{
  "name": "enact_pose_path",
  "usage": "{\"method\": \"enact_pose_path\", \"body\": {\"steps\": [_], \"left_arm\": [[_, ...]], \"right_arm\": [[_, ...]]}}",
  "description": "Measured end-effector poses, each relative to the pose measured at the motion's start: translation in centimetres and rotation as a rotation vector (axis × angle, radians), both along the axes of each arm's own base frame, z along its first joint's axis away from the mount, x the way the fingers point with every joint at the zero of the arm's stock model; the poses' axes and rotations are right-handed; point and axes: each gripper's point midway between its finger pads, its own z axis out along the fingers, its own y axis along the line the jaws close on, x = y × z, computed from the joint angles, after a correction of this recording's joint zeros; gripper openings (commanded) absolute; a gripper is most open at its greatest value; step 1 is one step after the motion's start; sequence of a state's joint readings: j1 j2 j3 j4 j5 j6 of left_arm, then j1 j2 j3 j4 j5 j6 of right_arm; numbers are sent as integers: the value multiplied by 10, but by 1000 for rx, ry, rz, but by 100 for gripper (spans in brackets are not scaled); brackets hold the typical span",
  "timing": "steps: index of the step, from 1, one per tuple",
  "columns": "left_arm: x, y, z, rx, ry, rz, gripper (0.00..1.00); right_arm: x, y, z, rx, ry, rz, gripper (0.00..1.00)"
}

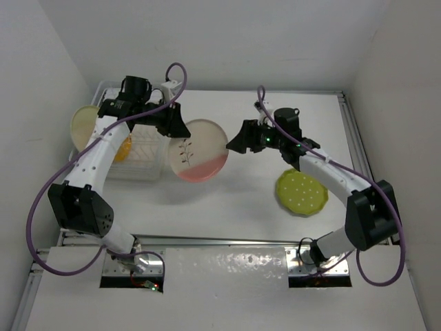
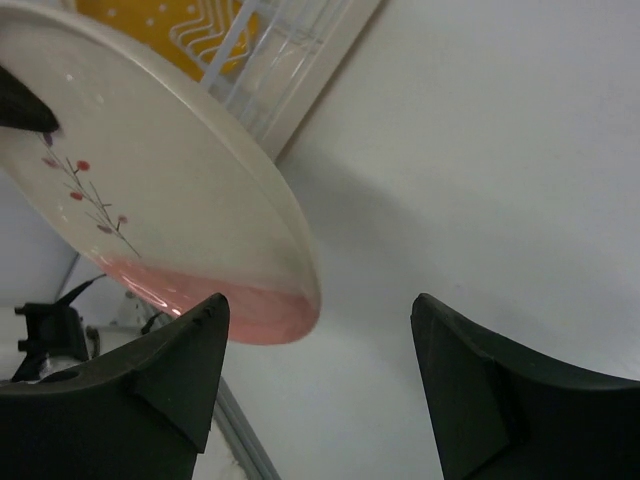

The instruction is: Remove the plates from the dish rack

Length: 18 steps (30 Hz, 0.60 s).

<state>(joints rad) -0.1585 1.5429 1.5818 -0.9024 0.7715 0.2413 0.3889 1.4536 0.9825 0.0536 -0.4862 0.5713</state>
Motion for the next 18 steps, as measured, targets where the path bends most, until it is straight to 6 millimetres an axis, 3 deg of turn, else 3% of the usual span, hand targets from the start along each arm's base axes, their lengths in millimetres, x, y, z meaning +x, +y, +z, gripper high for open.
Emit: {"method": "enact_pose_path", "body": {"steps": [4,7,8,10,11,13,17,18], "left_arm": [[-6,-10,8,-62,-27,-77,0],[-10,-14,8,-90,-33,-112,0],[-12,-15,7,-97,-30,-120,0],[-14,-16,6,-107,-26,-130,0],[-14,-15,5,-108,-35,-136,0],[-12,-14,5,-109,-64,-149,0],[-13,-12,3,-121,-53,-144,1],[-12,-13,3,-122,-53,-141,9]], "right_arm": [[-17,31,-10,16,19,135,69],[-29,48,-18,23,40,202,49],[-32,52,-19,29,43,220,38],[-35,53,-24,33,60,219,25],[-36,52,-24,43,62,220,11],[-41,51,-26,65,73,242,0],[-48,53,-27,99,63,264,0],[-49,53,-27,108,70,259,0]]}}
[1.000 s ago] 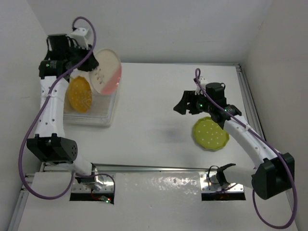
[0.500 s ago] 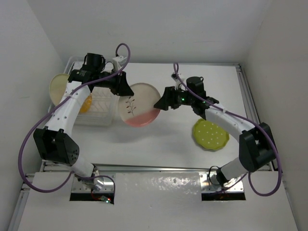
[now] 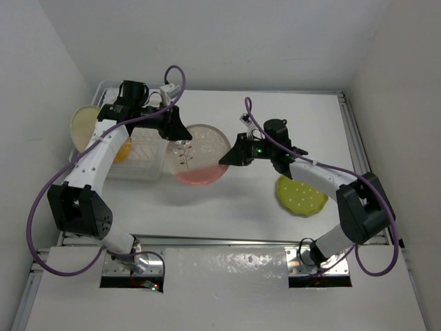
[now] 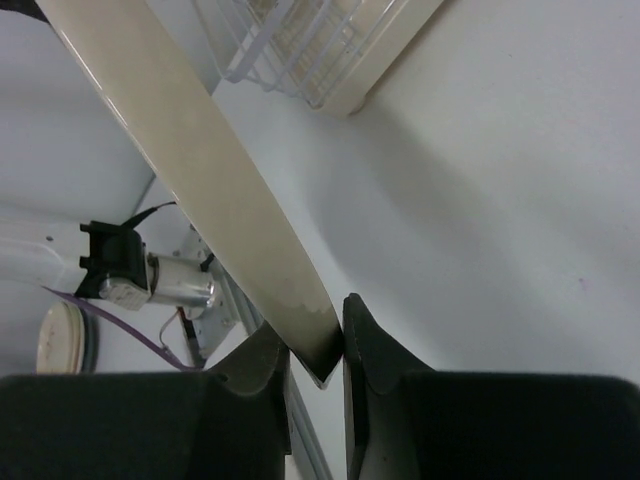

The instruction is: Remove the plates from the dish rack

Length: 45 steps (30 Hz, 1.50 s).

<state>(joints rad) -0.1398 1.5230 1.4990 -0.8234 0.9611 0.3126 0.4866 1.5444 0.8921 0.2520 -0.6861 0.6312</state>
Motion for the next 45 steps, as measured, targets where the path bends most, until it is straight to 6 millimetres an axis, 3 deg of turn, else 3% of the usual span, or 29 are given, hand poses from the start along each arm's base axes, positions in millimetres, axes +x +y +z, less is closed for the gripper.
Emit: {"method": "enact_pose_path", "body": {"steps": [1,3,8,13,17,22,26,32,38,45], "left_arm": [[0,0,-1,3,4,7,23],[5,2,-3,22,12,40,37],[29,15,-11,109,-11,186,44],[40,22,-12,129,0,272,69],[45,27,-13,148,8,320,84],[53,35,-7,179,-19,372,85],[59,42,2,206,-64,402,85],[69,62,17,304,-149,463,86],[75,87,38,398,-250,553,86],[73,100,36,459,-255,593,86]], "right_arm": [[0,0,0,7,9,-6,0],[0,0,0,24,24,-22,0],[-12,-1,2,100,86,-82,0],[-12,-17,-18,195,242,-249,0],[-4,-40,-33,261,337,-385,0],[16,-76,-33,375,376,-544,0],[48,-127,-34,448,381,-740,0],[88,-199,-64,482,422,-1052,0],[107,-233,-109,461,546,-1212,0],[114,-260,-123,442,573,-1313,0]]}}
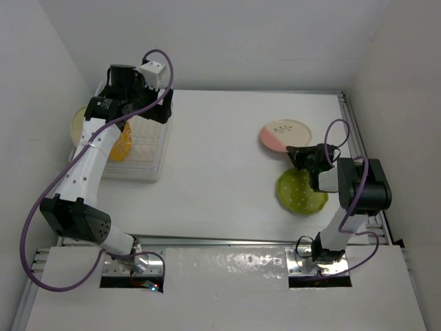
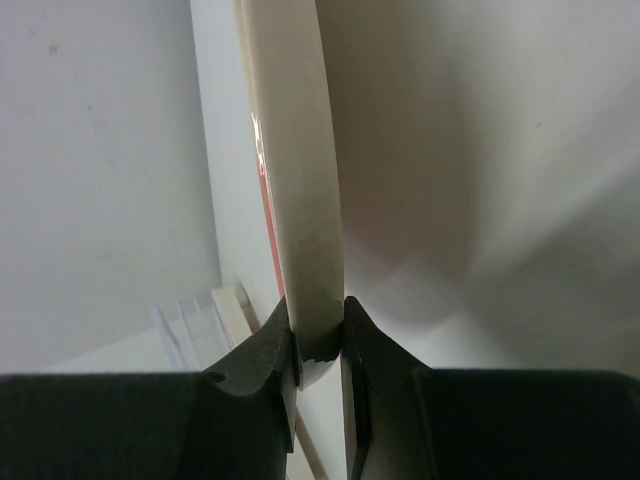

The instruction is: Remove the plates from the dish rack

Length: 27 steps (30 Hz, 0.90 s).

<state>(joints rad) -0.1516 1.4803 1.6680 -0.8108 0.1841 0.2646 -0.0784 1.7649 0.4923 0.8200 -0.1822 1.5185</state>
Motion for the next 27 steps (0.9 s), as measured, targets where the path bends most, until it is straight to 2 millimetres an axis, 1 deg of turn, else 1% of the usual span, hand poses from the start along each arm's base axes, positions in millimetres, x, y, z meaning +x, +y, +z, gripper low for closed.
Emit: {"method": "enact_pose_path", "body": {"steps": [5,9,11,18,19,24,27], "left_arm": [[1,4,-1,14,0,17,86],[1,7,-1,27,-3,29,87],[2,9,-1,34,-5,33,87],[2,14,2,56,-16,50,87],[2,15,2,59,-19,53,87],[1,18,4,71,-25,66,87],[2,19,4,76,-25,72,87]], "right_arm": [[4,-22,-9,2,29,-71,0],[16,-32,-14,7,37,-90,0],[21,-36,-16,18,41,-103,6],[20,-41,-24,45,84,-131,31],[20,-43,-27,43,102,-134,36],[19,-47,-38,17,189,-138,45],[22,-50,-36,-1,210,-136,47]]}}
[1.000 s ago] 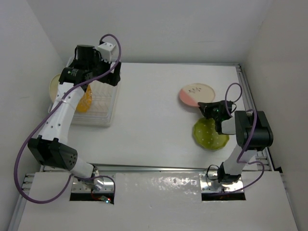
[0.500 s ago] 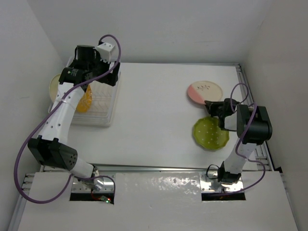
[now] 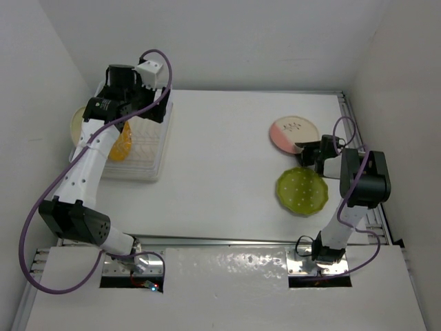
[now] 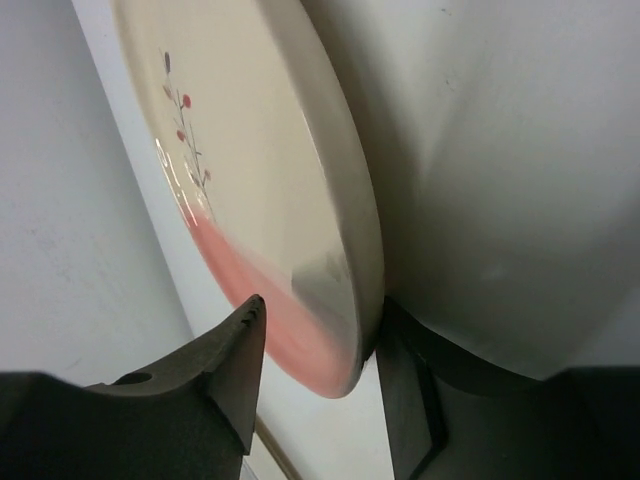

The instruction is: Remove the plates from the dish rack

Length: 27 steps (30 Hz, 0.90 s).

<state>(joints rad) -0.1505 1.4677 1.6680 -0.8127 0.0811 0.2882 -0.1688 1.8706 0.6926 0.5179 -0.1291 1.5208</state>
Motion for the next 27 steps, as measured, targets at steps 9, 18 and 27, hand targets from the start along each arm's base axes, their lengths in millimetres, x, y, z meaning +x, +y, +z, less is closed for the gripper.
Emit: {"method": "enact_pose_path", "body": {"steps": [9,18,27], "left_arm": [[1,8,0,29,-5,36,91],[3,41,-6,143,-6,182,96],[13,129,-25,126,80,402,68]], "right_arm": [[-6,-11,5,-90,88,1,63],[-15,-28,18,-252,196,50,65],[-15,-9,84,-521,54,379,64]]}}
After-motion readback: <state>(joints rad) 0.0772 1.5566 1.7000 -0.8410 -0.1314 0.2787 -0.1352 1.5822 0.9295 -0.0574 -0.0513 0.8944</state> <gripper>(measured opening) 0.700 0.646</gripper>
